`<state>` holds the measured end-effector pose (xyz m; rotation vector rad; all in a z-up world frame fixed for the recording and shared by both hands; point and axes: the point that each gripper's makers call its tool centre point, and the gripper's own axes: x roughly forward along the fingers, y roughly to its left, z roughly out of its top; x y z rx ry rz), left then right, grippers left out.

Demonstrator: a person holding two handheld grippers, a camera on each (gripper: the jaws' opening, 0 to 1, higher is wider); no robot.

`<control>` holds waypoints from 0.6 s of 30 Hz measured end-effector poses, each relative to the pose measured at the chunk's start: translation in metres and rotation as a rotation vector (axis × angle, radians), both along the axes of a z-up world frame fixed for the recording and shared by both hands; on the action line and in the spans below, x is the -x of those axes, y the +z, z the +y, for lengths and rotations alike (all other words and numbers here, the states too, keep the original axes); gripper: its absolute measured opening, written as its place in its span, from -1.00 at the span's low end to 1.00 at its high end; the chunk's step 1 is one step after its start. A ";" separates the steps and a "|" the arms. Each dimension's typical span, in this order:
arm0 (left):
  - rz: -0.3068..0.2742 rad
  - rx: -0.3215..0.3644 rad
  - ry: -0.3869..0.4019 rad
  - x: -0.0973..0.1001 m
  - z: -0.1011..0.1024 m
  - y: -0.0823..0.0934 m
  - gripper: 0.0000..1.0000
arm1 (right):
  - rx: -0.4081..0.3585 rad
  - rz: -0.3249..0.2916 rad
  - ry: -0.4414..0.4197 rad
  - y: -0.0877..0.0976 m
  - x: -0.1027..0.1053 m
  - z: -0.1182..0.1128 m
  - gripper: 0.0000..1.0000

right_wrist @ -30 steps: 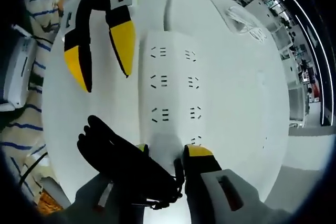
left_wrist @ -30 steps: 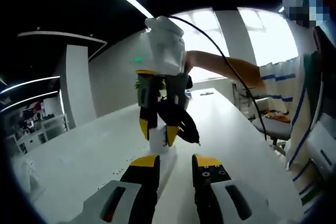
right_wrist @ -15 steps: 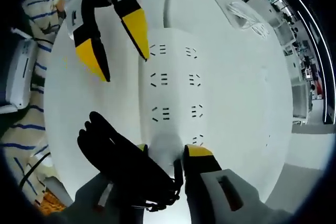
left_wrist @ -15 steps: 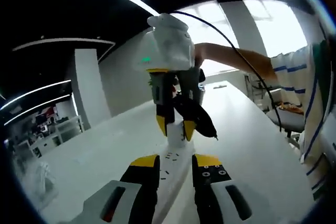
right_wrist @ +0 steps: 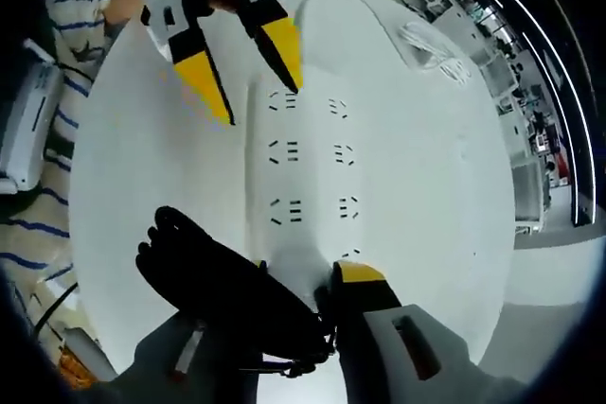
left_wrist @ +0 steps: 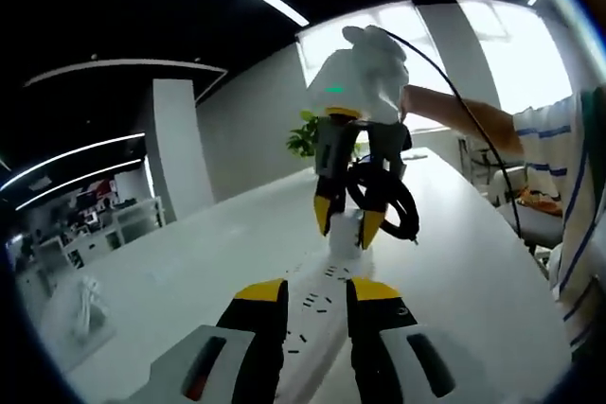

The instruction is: Straighten the power strip on the desk, plug the charger into it

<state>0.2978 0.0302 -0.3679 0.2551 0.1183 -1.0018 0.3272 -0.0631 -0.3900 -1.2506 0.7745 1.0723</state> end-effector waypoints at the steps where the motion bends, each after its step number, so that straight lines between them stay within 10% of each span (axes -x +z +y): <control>1: 0.000 0.000 0.004 -0.001 0.001 0.000 -0.50 | -0.007 -0.011 0.009 0.001 0.000 0.000 -0.48; 18: 0.021 0.008 0.021 -0.005 0.005 -0.002 -0.49 | -0.141 -0.106 0.052 0.008 -0.004 0.002 -0.41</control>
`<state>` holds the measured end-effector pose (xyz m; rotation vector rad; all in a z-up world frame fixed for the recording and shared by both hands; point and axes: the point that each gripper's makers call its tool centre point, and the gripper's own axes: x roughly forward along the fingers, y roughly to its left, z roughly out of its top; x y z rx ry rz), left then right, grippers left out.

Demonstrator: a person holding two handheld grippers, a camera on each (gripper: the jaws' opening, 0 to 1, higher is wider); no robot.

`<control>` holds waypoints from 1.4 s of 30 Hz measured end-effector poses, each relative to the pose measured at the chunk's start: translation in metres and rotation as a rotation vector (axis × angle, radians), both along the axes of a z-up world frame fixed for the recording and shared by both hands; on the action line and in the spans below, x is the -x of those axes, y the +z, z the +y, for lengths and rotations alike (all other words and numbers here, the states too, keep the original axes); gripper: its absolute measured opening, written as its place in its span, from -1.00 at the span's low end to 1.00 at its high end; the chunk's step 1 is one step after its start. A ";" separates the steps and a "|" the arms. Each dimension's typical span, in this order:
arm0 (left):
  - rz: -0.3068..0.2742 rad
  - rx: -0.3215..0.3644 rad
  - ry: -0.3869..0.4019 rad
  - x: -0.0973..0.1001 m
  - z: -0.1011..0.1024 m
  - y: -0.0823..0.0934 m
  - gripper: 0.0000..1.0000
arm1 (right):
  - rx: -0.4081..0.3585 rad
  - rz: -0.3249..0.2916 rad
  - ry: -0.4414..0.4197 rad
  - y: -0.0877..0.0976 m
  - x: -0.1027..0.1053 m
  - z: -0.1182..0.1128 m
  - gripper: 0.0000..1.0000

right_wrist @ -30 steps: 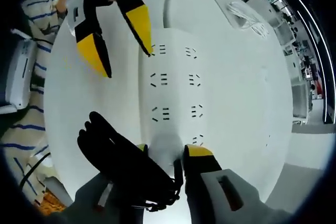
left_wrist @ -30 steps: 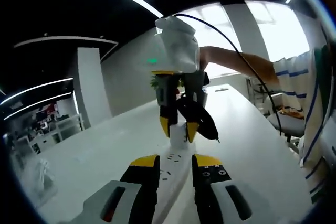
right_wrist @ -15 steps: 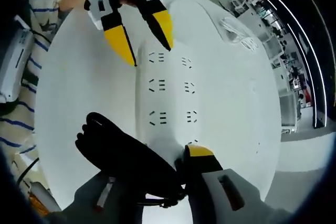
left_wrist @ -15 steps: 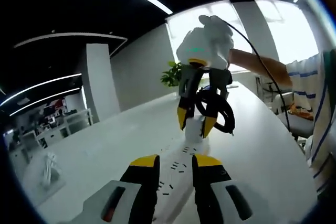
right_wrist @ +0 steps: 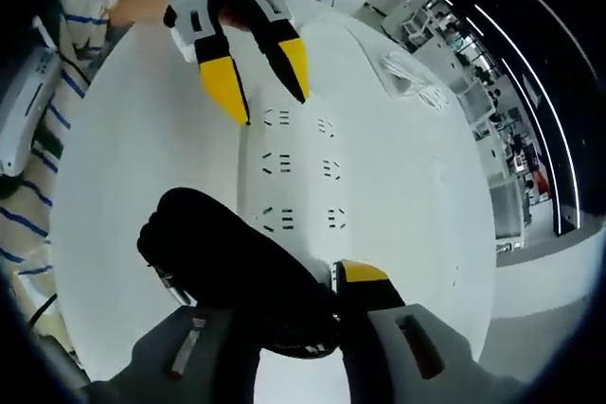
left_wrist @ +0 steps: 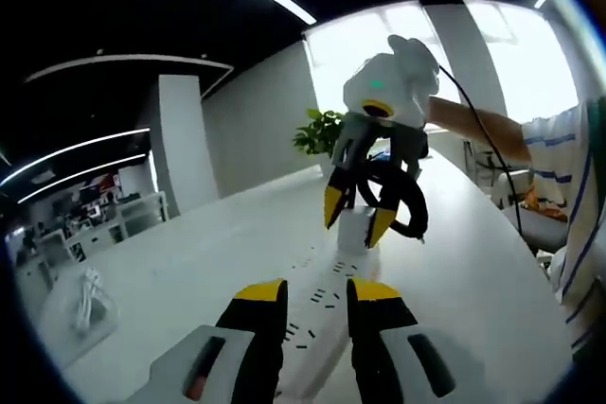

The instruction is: Straighten the power strip on the desk, plug the charger into it

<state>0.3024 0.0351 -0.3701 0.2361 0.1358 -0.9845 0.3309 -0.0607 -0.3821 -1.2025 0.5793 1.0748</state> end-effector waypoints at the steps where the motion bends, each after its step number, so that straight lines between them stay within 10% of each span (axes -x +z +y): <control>1: 0.003 -0.001 -0.001 0.000 0.000 -0.001 -0.49 | -0.004 -0.004 0.000 0.000 0.000 0.000 -0.41; 29: 0.007 -0.017 0.022 -0.005 0.007 -0.003 -0.47 | -0.247 -0.122 0.018 0.019 0.010 -0.007 -0.31; 42: -0.001 -0.019 0.039 -0.008 0.016 0.004 -0.42 | -0.506 -0.145 -0.041 0.039 0.016 -0.016 -0.30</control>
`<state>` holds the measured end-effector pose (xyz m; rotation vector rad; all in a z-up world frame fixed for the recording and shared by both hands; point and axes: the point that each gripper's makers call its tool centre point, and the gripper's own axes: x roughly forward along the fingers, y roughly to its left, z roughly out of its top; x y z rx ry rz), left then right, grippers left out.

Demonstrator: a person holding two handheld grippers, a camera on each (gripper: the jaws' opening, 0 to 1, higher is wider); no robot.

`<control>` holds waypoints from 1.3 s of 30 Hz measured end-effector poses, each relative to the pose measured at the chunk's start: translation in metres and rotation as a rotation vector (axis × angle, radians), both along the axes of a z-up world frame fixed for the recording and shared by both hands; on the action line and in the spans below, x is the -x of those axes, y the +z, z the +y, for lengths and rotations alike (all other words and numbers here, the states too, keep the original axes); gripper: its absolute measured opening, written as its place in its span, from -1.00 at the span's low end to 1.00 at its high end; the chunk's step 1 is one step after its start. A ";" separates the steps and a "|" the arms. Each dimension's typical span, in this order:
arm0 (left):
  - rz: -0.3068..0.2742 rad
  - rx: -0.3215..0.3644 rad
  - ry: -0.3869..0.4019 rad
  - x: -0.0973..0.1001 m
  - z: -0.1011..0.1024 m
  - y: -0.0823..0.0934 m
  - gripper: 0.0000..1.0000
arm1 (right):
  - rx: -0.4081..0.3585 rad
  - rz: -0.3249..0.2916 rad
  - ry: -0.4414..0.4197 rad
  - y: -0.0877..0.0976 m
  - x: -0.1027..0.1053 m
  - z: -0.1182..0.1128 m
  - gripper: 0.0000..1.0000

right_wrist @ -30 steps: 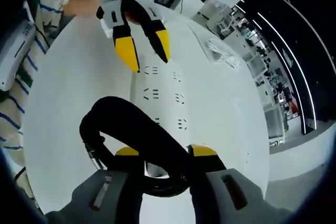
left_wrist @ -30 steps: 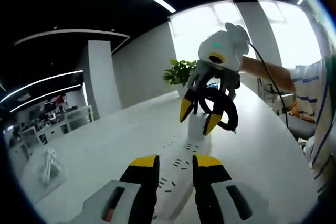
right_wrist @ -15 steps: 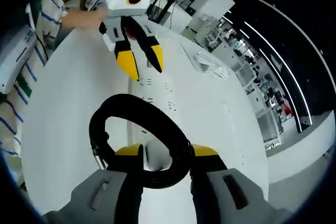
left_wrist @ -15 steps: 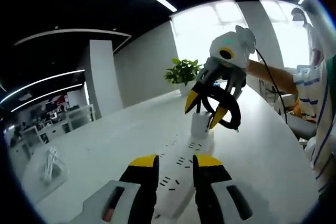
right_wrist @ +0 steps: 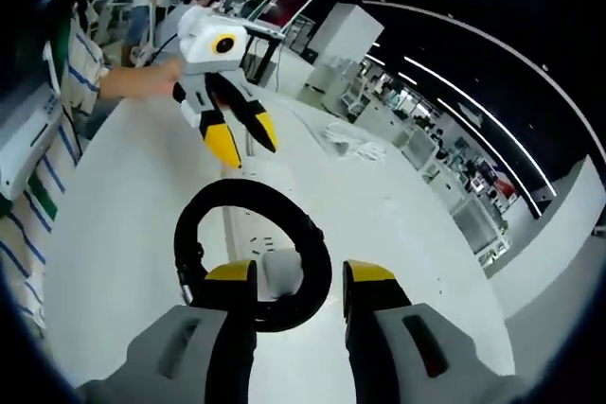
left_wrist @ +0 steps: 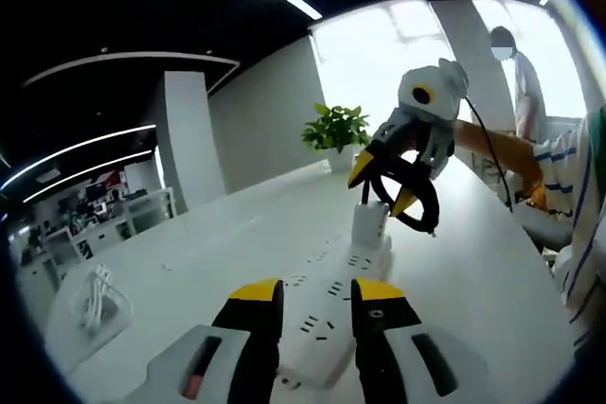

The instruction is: Straighten the power strip on the desk, plug the charger into it

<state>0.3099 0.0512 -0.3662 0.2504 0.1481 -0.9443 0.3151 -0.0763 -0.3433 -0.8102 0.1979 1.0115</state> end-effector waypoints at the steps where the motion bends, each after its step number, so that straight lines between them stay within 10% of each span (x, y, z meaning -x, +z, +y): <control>1: -0.005 -0.003 0.003 0.000 0.001 0.001 -0.42 | -0.015 0.001 -0.001 0.001 0.001 -0.002 -0.30; 27: 0.008 -0.058 0.043 -0.003 0.016 0.000 -0.42 | -0.486 0.018 -0.141 0.016 0.017 -0.045 -0.34; 39: 0.061 -0.081 0.028 0.000 0.020 -0.008 -0.43 | -0.467 0.094 -0.198 -0.023 0.024 -0.056 -0.36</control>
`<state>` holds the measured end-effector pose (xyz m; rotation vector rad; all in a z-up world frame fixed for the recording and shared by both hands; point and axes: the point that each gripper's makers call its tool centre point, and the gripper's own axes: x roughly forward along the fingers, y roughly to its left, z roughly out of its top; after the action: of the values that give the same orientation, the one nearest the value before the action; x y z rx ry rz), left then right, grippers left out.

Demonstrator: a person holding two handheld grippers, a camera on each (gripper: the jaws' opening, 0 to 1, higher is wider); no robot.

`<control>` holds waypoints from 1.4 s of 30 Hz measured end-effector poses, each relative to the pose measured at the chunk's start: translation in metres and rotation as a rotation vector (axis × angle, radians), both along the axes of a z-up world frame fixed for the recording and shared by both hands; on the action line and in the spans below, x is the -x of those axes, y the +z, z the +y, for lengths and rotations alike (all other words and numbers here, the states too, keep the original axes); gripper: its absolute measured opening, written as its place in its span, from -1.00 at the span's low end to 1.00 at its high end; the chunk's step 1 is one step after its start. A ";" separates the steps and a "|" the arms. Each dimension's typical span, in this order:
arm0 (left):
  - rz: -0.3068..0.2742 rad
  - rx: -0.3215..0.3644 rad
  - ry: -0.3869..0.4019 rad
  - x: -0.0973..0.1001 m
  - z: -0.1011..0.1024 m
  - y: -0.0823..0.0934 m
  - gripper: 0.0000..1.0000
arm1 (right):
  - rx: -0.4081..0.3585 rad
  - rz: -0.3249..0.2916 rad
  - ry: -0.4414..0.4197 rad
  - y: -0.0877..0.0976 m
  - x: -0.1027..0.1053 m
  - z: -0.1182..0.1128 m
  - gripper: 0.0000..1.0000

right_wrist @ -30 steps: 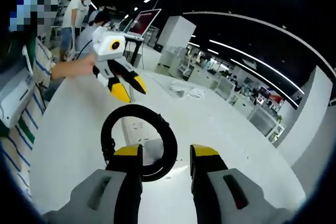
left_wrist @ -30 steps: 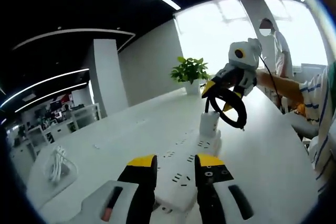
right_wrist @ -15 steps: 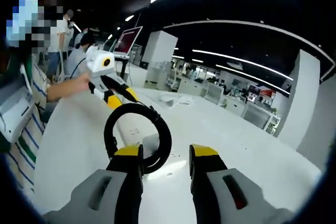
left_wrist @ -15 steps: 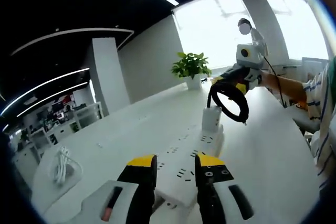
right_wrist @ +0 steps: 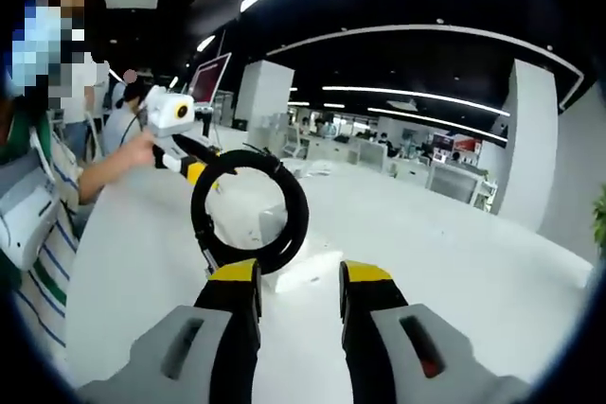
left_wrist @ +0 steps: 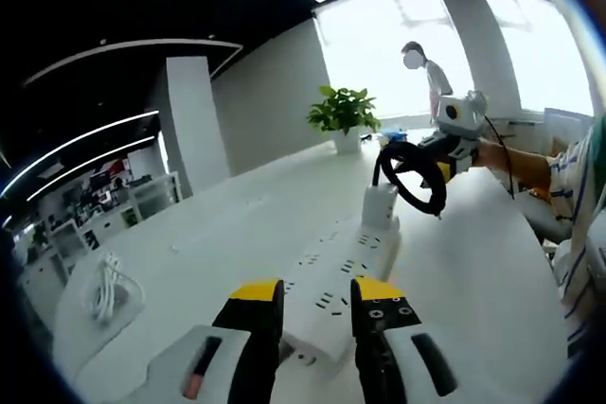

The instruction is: Straighten the power strip on the desk, plug the charger into it

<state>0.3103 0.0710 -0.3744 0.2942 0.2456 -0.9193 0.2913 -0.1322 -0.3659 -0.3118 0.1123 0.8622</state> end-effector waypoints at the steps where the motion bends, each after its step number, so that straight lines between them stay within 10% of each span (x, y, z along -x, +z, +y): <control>1: 0.009 -0.001 -0.003 0.000 0.000 -0.001 -0.43 | 0.011 0.007 0.001 -0.004 0.000 0.001 -0.36; 42: 0.123 -0.121 -0.008 0.006 0.015 -0.031 -0.42 | 0.090 0.105 0.069 -0.047 -0.021 0.040 -0.49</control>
<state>0.3046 0.0860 -0.4050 0.3511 0.4151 -0.9331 0.3122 -0.0917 -0.4127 -0.3565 0.2401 0.9436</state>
